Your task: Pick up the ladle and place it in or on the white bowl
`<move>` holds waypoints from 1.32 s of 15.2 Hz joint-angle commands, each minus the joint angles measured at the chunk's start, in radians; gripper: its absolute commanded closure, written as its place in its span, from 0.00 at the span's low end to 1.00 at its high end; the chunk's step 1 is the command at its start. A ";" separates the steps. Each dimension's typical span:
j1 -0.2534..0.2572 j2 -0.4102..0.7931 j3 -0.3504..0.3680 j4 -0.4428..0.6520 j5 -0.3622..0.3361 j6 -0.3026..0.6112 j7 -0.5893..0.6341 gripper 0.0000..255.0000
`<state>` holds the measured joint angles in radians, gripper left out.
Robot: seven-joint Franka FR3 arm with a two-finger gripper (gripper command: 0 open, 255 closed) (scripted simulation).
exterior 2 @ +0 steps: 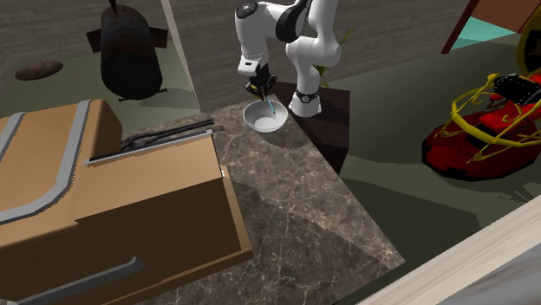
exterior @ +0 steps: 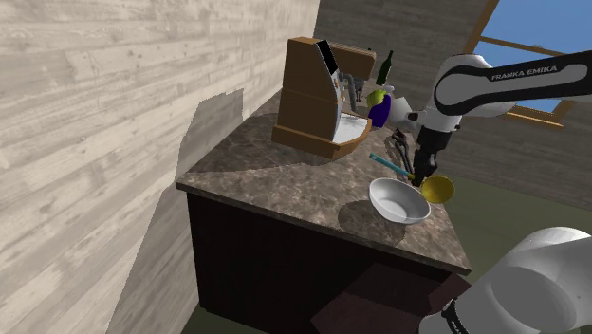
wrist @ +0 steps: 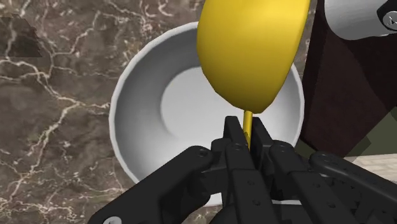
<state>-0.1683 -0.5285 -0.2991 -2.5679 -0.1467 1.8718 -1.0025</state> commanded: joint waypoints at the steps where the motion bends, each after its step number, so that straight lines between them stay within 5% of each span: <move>1: 0.000 0.012 -0.005 -0.018 -0.002 0.031 -0.001 1.00; 10: 0.001 0.080 -0.025 -0.095 -0.006 0.174 -0.008 1.00; 17: -0.001 0.080 -0.023 -0.095 -0.005 0.174 -0.009 1.00; 18: -0.001 0.080 -0.022 -0.095 -0.004 0.174 -0.008 0.00; 20: 0.000 0.082 -0.022 -0.092 -0.004 0.174 -0.008 0.00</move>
<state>-0.1683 -0.4468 -0.3210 -2.6593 -0.1500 2.0466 -1.0109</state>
